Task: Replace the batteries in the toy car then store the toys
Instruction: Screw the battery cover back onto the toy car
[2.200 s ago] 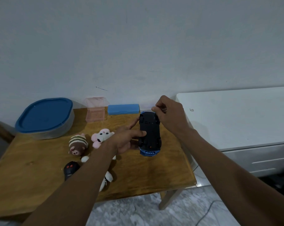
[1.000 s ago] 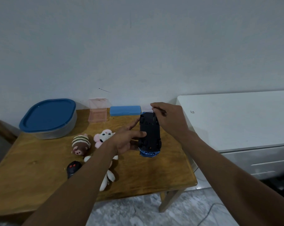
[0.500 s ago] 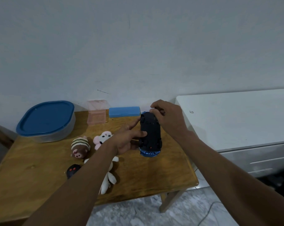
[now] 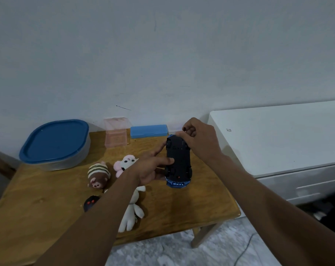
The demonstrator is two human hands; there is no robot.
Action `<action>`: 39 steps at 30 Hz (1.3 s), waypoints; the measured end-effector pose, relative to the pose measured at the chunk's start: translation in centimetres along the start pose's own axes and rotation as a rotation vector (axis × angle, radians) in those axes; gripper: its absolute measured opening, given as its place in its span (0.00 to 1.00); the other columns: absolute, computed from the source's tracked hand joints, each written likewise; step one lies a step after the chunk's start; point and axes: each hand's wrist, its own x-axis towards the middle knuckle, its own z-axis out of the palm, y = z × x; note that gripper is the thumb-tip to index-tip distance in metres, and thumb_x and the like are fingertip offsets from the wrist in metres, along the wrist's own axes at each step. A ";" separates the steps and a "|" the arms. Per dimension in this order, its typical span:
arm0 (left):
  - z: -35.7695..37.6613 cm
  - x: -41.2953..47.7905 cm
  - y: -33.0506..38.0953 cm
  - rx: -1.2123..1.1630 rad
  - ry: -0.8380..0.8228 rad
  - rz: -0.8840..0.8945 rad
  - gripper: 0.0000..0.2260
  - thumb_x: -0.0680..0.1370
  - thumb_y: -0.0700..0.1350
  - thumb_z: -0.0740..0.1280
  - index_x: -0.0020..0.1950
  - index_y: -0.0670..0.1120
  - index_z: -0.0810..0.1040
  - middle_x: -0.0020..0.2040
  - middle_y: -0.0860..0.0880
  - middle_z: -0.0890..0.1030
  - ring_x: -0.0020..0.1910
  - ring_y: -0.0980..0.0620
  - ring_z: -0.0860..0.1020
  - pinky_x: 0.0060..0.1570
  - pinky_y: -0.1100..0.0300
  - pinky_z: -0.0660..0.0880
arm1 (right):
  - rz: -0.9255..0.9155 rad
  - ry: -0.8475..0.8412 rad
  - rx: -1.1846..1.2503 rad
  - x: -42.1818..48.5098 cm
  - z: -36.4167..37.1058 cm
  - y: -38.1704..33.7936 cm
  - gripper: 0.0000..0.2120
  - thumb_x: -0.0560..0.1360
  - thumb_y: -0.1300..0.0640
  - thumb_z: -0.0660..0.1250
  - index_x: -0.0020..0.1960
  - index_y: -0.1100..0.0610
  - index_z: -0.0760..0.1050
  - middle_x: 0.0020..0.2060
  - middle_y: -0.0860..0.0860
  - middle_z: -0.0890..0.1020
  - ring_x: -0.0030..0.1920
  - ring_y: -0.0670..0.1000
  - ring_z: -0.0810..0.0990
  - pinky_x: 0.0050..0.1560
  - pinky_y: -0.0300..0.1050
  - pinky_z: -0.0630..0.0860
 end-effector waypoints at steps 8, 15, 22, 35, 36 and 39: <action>-1.8 -1.0 0.7 0.018 -0.040 -0.013 0.33 0.75 0.35 0.69 0.74 0.61 0.65 0.59 0.40 0.81 0.54 0.38 0.82 0.50 0.45 0.80 | 0.088 -0.006 0.072 -0.1 1.4 -1.6 0.16 0.70 0.53 0.74 0.46 0.48 0.66 0.29 0.49 0.79 0.31 0.51 0.80 0.31 0.45 0.77; -3.6 -1.2 0.5 -0.011 -0.047 -0.020 0.31 0.76 0.34 0.68 0.72 0.61 0.67 0.60 0.41 0.80 0.57 0.37 0.79 0.58 0.40 0.76 | -0.054 0.093 -0.042 -1.8 2.7 -2.6 0.09 0.73 0.53 0.72 0.44 0.57 0.74 0.31 0.47 0.78 0.31 0.47 0.78 0.32 0.40 0.77; -3.9 -1.0 0.4 0.014 -0.045 -0.007 0.31 0.76 0.35 0.68 0.73 0.60 0.65 0.61 0.40 0.79 0.58 0.37 0.79 0.57 0.40 0.77 | -0.092 0.077 -0.091 -2.3 3.6 -1.8 0.09 0.75 0.54 0.69 0.51 0.58 0.80 0.37 0.52 0.84 0.35 0.50 0.79 0.37 0.47 0.79; -1.7 0.7 -0.7 -0.026 0.007 -0.032 0.34 0.75 0.37 0.70 0.73 0.64 0.65 0.60 0.40 0.81 0.58 0.38 0.79 0.54 0.43 0.78 | 0.069 -0.189 0.033 -0.2 2.2 0.8 0.22 0.80 0.60 0.61 0.73 0.55 0.65 0.41 0.51 0.80 0.44 0.51 0.80 0.50 0.46 0.78; -1.4 0.9 -0.7 -0.034 0.014 -0.030 0.34 0.75 0.37 0.70 0.73 0.64 0.64 0.59 0.40 0.81 0.58 0.38 0.80 0.52 0.44 0.78 | 0.052 -0.155 0.044 -0.1 2.0 0.9 0.20 0.79 0.59 0.63 0.70 0.55 0.67 0.39 0.51 0.81 0.42 0.50 0.80 0.47 0.46 0.78; -0.9 1.2 -1.4 -0.056 0.044 -0.033 0.35 0.75 0.37 0.70 0.74 0.63 0.62 0.60 0.41 0.81 0.58 0.38 0.80 0.53 0.43 0.78 | 0.073 -0.102 0.094 0.1 1.1 1.2 0.13 0.77 0.57 0.66 0.61 0.53 0.69 0.36 0.51 0.82 0.38 0.48 0.80 0.41 0.41 0.76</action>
